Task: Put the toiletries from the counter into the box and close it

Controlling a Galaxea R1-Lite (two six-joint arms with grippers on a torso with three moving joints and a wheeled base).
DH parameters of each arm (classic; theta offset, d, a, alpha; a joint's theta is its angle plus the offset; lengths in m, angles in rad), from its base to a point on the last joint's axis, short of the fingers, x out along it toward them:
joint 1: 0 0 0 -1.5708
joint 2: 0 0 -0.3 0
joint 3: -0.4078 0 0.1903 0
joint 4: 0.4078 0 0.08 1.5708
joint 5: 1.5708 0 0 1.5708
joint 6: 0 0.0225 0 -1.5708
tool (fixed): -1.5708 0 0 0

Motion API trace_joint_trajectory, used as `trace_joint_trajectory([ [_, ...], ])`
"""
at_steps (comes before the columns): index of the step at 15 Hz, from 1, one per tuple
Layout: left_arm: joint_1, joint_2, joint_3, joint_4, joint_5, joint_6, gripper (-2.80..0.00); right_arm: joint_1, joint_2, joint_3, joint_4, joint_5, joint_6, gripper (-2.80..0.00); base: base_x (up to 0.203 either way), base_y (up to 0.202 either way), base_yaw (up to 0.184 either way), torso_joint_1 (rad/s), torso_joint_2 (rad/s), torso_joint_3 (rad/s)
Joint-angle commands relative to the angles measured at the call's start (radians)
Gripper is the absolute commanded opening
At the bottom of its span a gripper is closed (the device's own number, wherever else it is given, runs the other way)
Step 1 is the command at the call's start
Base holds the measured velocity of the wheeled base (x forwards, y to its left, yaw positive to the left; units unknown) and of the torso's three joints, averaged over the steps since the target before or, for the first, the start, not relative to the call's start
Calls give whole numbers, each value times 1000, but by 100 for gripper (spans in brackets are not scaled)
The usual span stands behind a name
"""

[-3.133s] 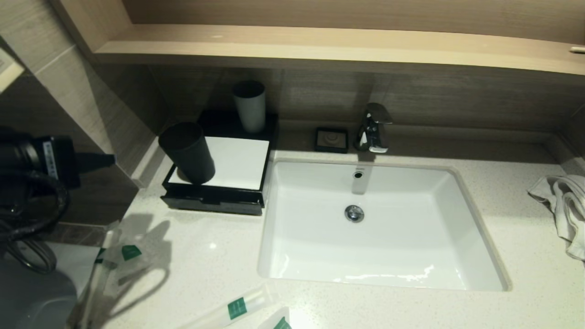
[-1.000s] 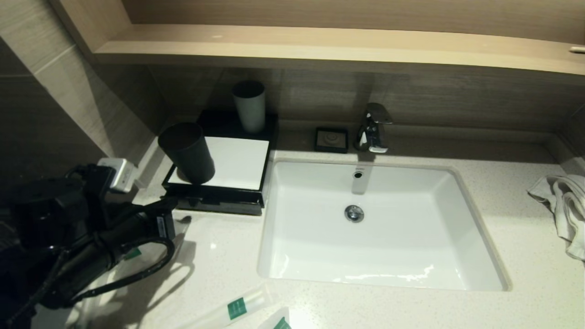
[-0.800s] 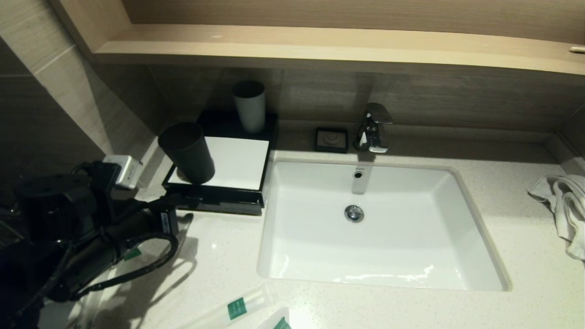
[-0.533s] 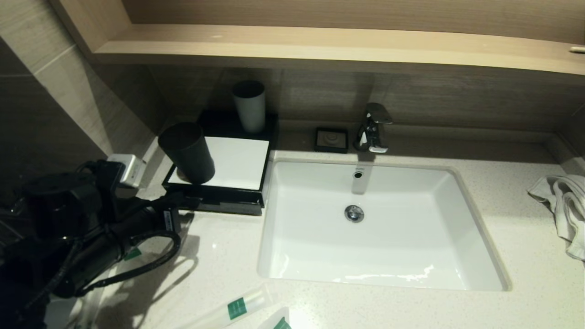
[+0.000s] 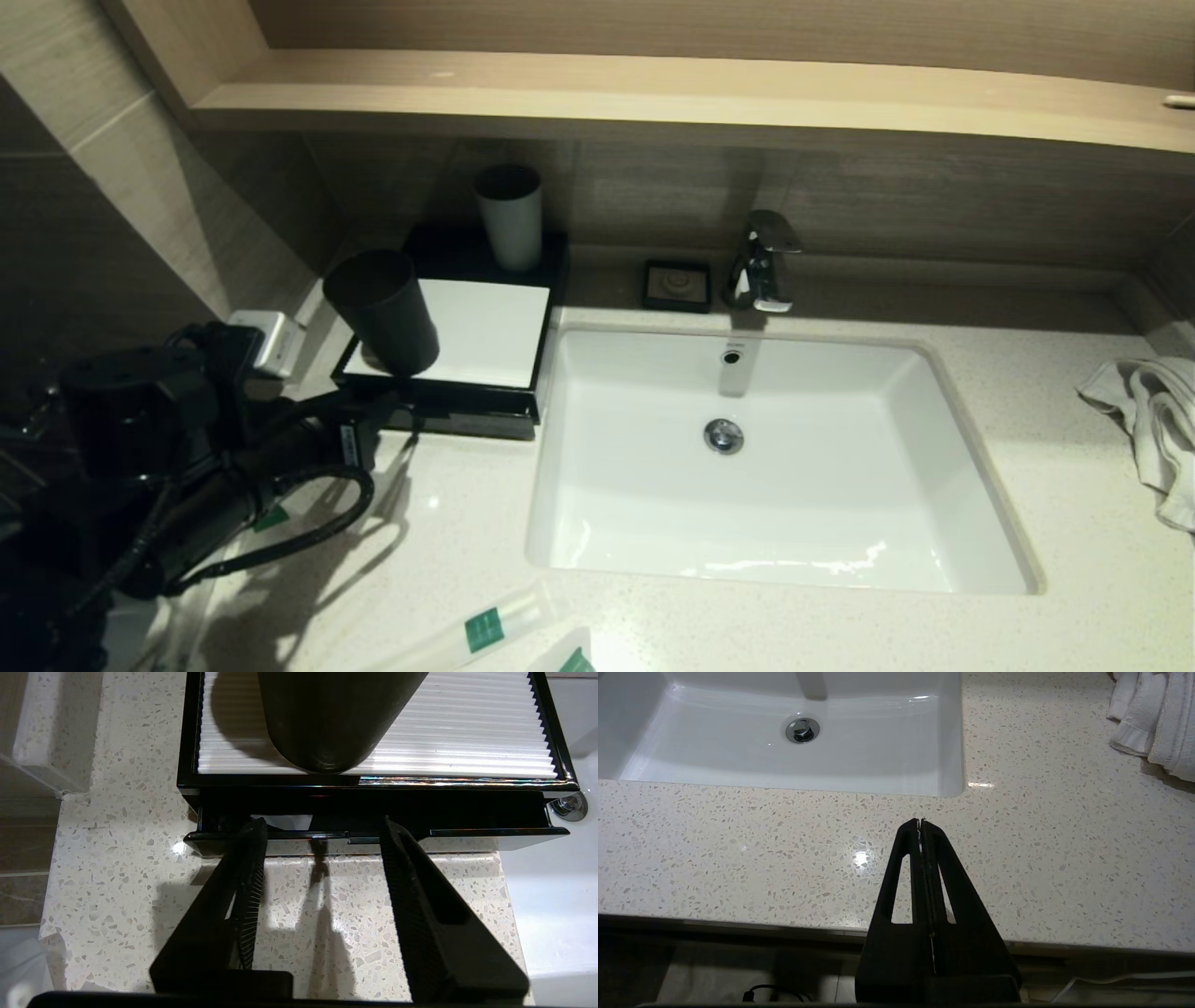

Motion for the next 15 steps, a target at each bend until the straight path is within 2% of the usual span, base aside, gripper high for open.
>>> trace_joint_trajectory([
  [1, 0, 15, -2, -10, 3, -2, 0, 0, 0, 0, 0, 0, 0, -280, 0, 0, 0, 0, 0, 0],
  [6, 0, 67, -5, -147, 20, -2, 0, 0, 0, 0, 0, 0, 0, -280, 0, 0, 0, 0, 0, 0],
  [15, 0, 112, -67, -149, 22, -3, 0, 0, 0, 0, 0, 0, 0, -280, 0, 0, 0, 0, 0, 0],
])
